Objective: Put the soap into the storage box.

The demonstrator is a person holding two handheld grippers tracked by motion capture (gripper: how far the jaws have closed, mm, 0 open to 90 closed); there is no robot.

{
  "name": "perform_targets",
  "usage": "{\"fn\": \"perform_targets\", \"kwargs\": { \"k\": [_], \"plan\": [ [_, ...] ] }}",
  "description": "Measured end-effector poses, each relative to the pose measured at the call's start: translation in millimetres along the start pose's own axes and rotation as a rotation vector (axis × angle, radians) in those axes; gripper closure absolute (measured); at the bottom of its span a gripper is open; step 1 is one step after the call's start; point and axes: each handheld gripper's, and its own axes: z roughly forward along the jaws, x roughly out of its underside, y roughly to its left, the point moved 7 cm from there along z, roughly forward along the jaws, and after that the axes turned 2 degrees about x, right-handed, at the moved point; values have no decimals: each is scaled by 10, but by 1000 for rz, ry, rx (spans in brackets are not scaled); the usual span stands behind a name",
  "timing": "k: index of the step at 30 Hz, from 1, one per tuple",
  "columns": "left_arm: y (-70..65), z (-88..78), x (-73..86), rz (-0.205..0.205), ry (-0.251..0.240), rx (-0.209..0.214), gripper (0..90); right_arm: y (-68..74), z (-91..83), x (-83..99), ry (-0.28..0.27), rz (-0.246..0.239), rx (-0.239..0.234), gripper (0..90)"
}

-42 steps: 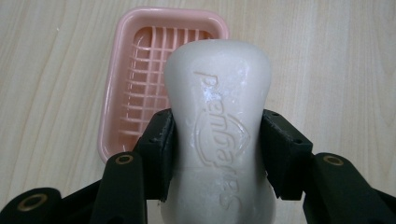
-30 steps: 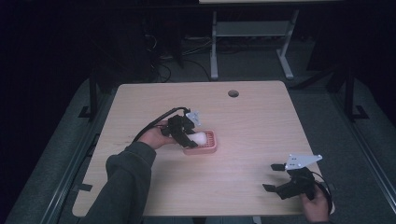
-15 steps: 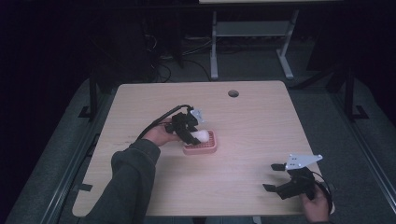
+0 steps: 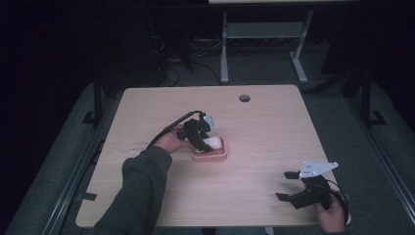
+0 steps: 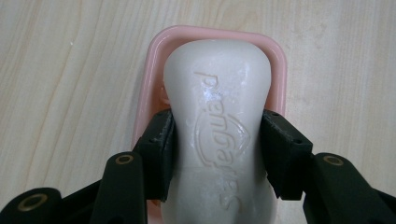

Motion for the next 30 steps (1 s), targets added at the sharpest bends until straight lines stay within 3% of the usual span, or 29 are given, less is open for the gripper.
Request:
{"fn": "perform_targets", "kwargs": {
  "k": [7, 9, 30],
  "plan": [
    [22, 53, 6, 0, 9, 8, 491, 0, -1, 0, -2, -1, 0, 142],
    [30, 78, 11, 18, 17, -3, 491, 1, -1, -1, -3, 2, -1, 142],
    [41, 165, 0, 11, 33, 6, 489, -3, 2, -1, -1, 2, -4, 141]
  ]
}}
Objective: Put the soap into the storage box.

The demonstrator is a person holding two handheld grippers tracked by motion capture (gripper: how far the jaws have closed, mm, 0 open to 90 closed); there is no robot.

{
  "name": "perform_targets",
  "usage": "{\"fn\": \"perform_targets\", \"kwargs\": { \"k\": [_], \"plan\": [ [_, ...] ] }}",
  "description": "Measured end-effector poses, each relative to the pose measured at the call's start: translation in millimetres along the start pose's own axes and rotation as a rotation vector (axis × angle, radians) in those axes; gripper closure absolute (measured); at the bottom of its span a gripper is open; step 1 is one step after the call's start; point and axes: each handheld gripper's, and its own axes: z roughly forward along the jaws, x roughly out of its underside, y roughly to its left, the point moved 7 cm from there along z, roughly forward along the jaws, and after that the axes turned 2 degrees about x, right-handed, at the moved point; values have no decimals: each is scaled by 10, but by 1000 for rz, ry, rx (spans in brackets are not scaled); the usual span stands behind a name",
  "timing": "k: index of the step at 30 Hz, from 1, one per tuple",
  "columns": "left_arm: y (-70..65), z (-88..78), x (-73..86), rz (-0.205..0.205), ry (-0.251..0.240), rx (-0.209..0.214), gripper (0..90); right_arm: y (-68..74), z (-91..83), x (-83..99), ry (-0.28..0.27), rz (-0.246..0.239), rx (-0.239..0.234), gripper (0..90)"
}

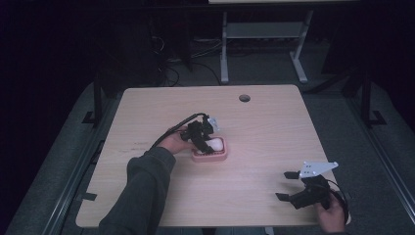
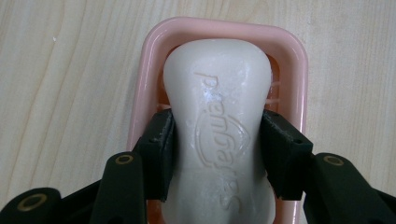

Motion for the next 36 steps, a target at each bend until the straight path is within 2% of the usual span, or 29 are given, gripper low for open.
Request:
{"fn": "perform_targets", "kwargs": {
  "k": [12, 18, 30, 36],
  "plan": [
    [-10, -24, -5, 6, 3, -16, 475, 6, 8, -6, 0, -1, 0, 142],
    [-21, -41, -9, 1, 1, -19, 424, 9, 9, -6, 2, -1, 0, 142],
    [-70, -142, -21, 9, -3, -38, 390, 13, 7, -13, 1, -4, 1, 142],
    [-84, -190, 8, -9, -7, -45, 364, 13, 6, -10, 2, -3, 1, 142]
  ]
}}
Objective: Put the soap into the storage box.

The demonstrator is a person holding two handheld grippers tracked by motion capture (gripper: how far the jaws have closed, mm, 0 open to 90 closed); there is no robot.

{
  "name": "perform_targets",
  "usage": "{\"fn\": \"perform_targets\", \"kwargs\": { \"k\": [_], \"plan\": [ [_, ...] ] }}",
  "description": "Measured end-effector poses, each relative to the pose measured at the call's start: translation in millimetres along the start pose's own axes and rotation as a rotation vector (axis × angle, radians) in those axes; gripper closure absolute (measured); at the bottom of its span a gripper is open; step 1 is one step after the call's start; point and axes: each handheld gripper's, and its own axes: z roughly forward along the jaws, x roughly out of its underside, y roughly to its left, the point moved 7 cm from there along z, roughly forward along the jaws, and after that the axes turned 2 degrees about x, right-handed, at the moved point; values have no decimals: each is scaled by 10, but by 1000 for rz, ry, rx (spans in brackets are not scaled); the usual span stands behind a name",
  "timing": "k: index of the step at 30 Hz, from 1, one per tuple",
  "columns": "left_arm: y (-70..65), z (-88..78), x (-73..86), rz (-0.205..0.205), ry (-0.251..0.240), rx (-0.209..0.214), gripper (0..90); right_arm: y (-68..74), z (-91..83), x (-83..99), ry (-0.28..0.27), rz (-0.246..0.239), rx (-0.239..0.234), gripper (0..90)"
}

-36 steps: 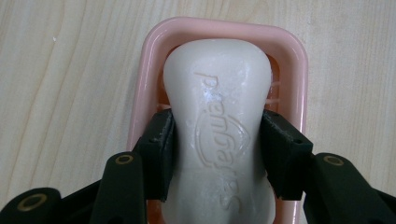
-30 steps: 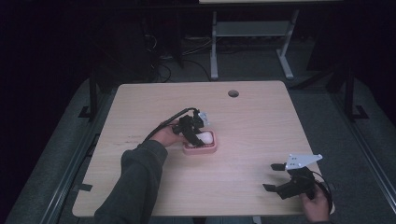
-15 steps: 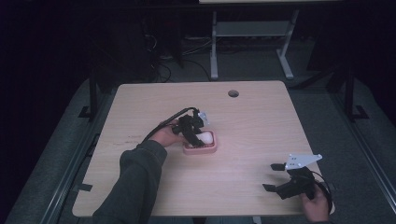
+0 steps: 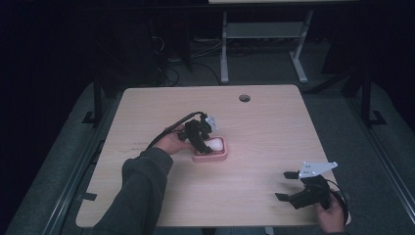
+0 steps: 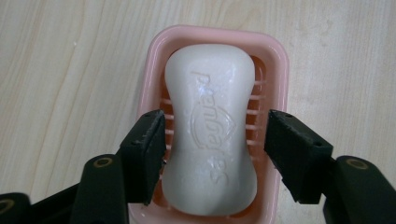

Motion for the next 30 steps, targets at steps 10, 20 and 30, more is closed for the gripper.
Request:
{"fn": "perform_targets", "kwargs": {
  "k": [10, 20, 30],
  "plan": [
    [-38, -125, 98, -11, -24, -19, 351, -4, 4, -5, 2, 4, 4, 141],
    [-80, -178, 155, -14, -37, -19, 334, -1, 14, -16, 1, 2, 6, 142],
    [-128, -221, 198, -25, -54, -20, 321, -8, 13, -12, 5, 8, 10, 142]
  ]
}}
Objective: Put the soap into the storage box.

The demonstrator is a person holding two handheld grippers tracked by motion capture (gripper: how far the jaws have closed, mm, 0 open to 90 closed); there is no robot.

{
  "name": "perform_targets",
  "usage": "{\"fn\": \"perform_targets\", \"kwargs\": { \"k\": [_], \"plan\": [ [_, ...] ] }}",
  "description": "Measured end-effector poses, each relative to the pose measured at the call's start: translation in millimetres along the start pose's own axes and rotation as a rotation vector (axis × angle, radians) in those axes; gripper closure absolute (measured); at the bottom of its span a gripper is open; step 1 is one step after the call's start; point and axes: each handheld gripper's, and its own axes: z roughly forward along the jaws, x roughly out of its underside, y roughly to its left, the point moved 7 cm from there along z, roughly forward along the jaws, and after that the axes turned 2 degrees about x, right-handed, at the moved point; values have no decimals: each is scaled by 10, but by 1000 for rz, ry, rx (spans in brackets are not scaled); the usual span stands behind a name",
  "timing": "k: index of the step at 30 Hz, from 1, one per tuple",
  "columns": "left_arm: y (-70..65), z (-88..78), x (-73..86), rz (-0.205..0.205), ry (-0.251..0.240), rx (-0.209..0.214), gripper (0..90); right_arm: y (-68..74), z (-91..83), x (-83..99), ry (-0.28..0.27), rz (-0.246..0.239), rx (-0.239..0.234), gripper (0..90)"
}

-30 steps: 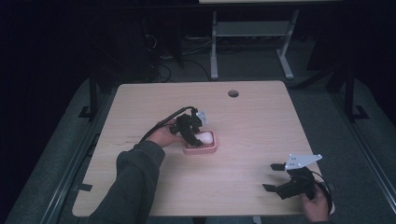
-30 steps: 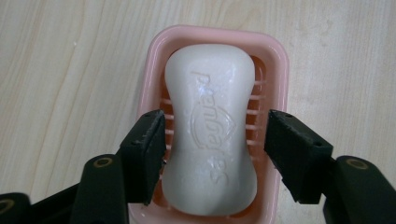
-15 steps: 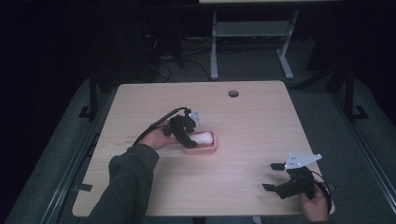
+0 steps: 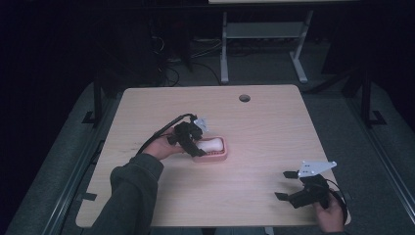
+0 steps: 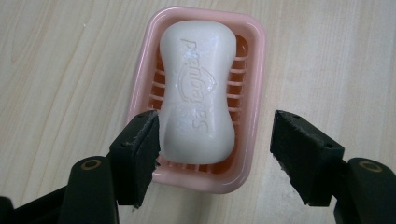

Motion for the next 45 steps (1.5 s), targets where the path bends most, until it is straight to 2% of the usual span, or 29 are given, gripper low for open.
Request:
{"fn": "perform_targets", "kwargs": {
  "k": [3, 14, 21, 32, 36, 37, 45],
  "plan": [
    [-16, -18, 20, -10, -4, 5, 320, -1, 1, -3, -1, -1, 1, 142],
    [-85, -83, 38, 1, -10, -3, 307, -9, 5, -4, 1, 2, 6, 142],
    [-138, -128, 132, -13, -19, -3, 308, -13, 21, -7, 7, 0, 6, 142],
    [-224, -152, 212, 0, -26, -12, 311, -15, 21, 4, 8, 9, 11, 142],
    [-262, -150, 258, -6, -29, -15, 310, -20, 16, 5, 9, 8, 13, 141],
    [-280, -150, 282, -19, -37, -11, 309, -21, 17, 1, 8, 7, 14, 141],
    [-307, -200, 364, -14, -40, -22, 299, -19, 20, 3, 9, 8, 19, 141]
  ]
}}
